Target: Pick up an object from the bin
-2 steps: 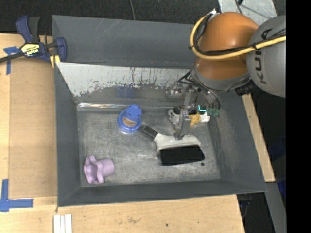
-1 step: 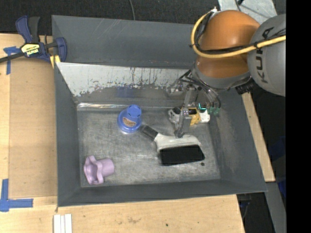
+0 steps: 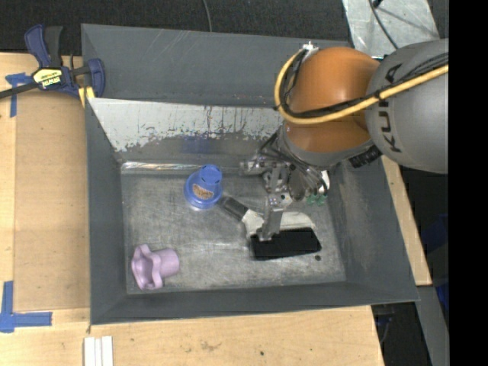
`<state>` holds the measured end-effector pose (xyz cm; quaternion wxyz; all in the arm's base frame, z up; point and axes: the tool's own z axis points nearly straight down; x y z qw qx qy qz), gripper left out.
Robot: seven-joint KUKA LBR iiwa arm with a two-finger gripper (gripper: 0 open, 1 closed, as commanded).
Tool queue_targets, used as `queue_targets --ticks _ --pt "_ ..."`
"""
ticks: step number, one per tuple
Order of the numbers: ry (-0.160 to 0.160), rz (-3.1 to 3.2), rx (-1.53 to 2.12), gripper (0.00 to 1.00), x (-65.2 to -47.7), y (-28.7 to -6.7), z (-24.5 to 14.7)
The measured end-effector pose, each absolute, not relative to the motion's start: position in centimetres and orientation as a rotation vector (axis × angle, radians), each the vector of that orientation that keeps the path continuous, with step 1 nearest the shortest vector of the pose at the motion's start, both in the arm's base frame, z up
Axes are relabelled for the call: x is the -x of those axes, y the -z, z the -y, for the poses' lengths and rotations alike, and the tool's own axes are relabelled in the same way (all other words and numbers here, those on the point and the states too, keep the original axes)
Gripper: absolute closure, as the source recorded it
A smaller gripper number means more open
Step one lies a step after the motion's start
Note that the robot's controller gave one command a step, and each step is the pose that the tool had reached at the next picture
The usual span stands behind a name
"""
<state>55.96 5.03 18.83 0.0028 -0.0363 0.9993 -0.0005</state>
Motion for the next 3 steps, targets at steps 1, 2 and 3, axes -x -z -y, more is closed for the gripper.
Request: queue_targets --ticks 1,2,3 --pt "0.000 -3.123 0.312 0.00 -51.0 -16.6 -7.4" --pt "-0.013 -3.086 0.299 1.00 -56.8 -8.4 -4.3" --pt "-0.013 -3.087 0.300 1.00 -56.8 -8.4 -4.3"
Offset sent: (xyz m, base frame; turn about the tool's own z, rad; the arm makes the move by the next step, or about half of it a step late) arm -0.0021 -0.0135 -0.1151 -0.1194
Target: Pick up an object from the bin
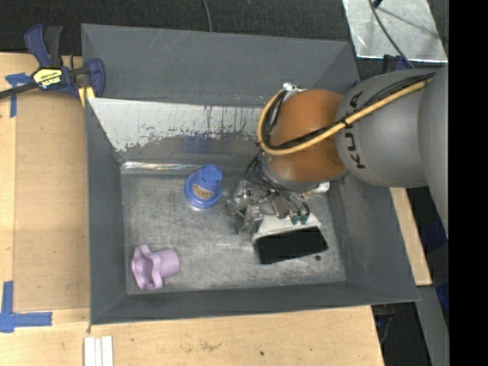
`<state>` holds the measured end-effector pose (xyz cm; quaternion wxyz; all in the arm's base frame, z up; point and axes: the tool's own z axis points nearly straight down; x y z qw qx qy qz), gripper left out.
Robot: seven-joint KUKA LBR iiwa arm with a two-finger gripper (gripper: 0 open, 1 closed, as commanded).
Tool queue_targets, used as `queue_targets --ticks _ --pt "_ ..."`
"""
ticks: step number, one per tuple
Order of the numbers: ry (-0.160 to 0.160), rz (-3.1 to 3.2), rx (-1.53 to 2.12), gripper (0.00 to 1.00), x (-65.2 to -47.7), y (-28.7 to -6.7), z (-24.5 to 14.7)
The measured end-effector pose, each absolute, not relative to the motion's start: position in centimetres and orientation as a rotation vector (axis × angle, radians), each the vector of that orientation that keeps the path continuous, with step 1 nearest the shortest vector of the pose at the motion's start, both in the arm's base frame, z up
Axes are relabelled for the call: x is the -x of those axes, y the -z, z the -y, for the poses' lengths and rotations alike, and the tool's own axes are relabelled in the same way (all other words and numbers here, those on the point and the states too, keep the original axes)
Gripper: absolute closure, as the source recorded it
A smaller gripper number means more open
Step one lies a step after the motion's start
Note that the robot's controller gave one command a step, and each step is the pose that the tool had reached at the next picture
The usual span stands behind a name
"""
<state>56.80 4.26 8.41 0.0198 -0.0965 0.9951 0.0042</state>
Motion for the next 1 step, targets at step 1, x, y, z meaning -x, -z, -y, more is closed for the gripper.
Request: queue_targets --ticks 1 --pt "-0.002 -3.118 0.379 1.00 -55.43 -12.11 -3.85"
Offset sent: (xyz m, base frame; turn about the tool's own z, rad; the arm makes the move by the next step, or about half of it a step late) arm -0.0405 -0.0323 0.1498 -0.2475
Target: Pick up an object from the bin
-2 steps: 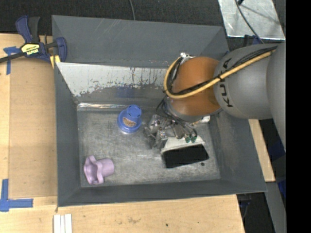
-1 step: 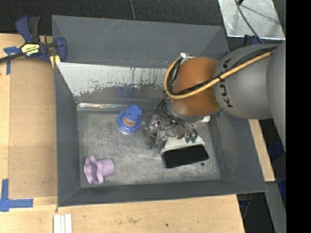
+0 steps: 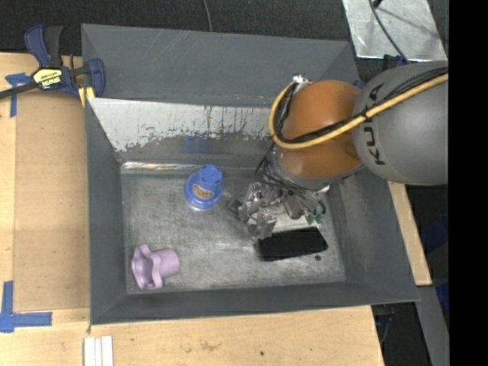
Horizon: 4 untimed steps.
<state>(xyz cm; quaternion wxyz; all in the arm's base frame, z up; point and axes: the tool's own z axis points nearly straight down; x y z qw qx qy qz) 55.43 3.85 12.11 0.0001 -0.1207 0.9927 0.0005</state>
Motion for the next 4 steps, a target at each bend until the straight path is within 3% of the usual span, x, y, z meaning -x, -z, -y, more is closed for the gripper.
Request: queue_targets --ticks 1,2,3,4 --pt "-0.001 -3.096 0.543 1.00 -54.1 -18.0 -2.6" --pt "0.006 -3.058 0.629 1.00 -55.0 -19.9 -2.1" --pt "-0.004 -3.060 0.747 1.00 -54.5 -21.3 -2.2" --pt "-0.003 -2.982 0.993 0.00 -55.4 -14.4 -1.4"
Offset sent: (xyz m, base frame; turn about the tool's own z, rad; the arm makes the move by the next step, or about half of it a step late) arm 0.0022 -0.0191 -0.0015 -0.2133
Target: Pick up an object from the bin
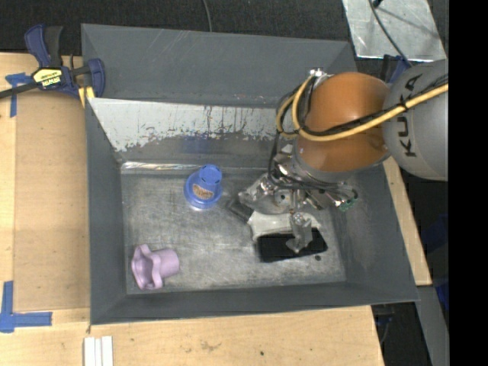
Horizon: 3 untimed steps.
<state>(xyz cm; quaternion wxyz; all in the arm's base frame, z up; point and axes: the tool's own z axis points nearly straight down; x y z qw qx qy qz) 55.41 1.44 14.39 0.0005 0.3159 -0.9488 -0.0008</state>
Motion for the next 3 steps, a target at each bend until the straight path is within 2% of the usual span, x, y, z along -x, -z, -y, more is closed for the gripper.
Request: queue_targets --ticks 1,2,3 --pt "0.001 2.984 -0.990 0.00 -55.4 -14.7 -1.4" --pt "-0.004 2.973 -1.054 0.00 -55.8 -10.6 1.7" --pt "-0.011 2.789 -1.477 1.00 -54.0 -7.5 1.9"
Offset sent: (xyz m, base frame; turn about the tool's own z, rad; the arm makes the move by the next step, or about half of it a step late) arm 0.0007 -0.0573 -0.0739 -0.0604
